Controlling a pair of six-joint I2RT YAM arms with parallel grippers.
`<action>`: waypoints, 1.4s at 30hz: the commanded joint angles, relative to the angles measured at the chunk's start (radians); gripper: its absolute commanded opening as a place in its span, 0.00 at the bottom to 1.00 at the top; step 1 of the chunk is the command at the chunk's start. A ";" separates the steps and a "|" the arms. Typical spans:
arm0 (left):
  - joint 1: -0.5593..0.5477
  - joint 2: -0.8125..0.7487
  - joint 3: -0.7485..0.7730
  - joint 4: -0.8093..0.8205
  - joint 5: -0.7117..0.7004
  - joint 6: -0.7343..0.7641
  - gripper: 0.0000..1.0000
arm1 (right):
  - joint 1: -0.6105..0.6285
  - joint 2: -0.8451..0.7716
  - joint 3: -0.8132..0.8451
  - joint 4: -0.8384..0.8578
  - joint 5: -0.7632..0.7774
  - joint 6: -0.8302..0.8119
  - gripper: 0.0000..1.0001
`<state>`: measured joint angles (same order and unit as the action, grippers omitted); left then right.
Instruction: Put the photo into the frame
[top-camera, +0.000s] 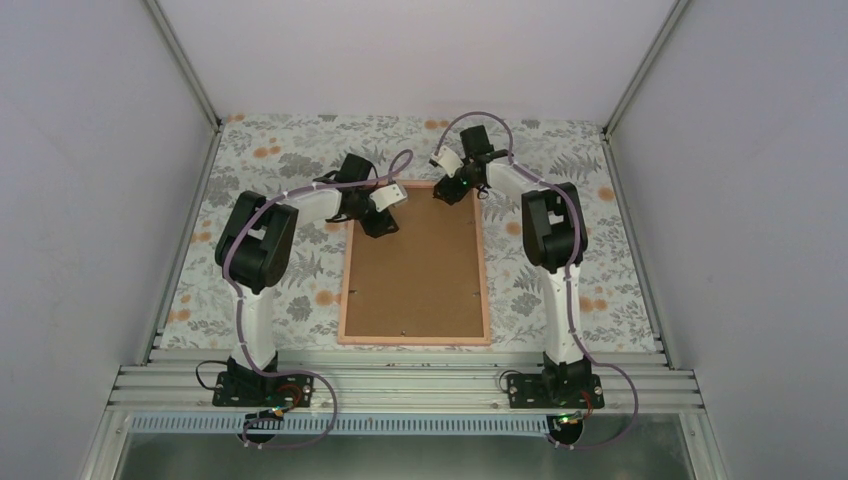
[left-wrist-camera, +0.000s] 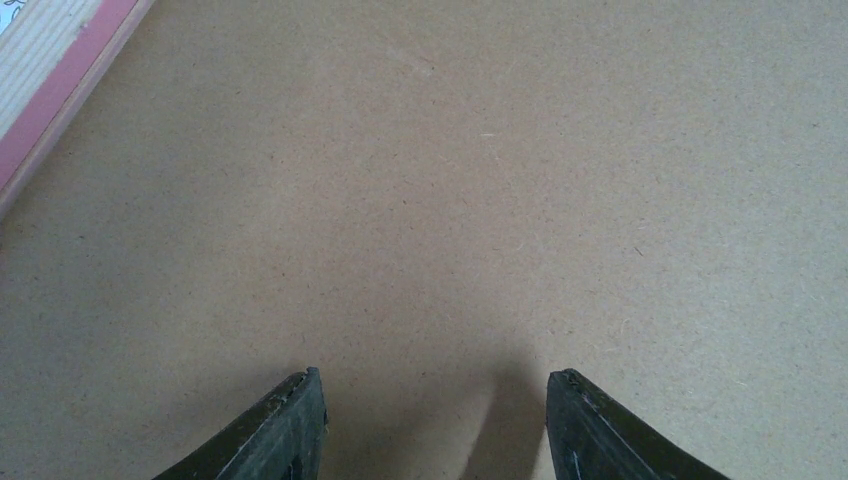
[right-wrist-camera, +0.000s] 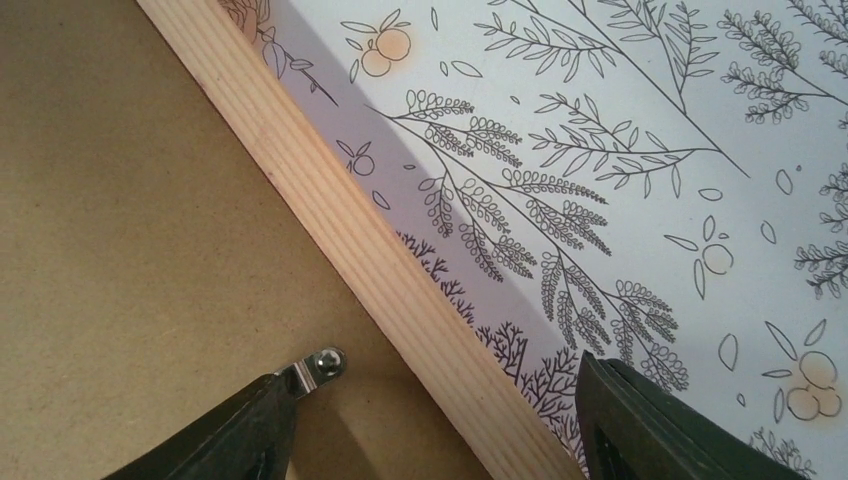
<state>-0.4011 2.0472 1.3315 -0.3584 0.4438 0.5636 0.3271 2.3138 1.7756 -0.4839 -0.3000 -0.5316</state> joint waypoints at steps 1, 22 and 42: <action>-0.012 0.042 0.005 -0.023 -0.003 -0.001 0.56 | 0.019 0.079 0.022 -0.036 -0.008 0.020 0.70; -0.012 0.042 0.004 -0.023 -0.004 -0.001 0.55 | 0.055 0.099 0.031 -0.038 -0.007 0.009 0.71; -0.011 0.042 0.003 -0.023 -0.004 -0.001 0.55 | 0.020 0.109 0.064 -0.014 0.136 0.057 0.44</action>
<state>-0.4019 2.0525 1.3369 -0.3531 0.4377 0.5640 0.3717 2.3638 1.8416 -0.4488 -0.2745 -0.4778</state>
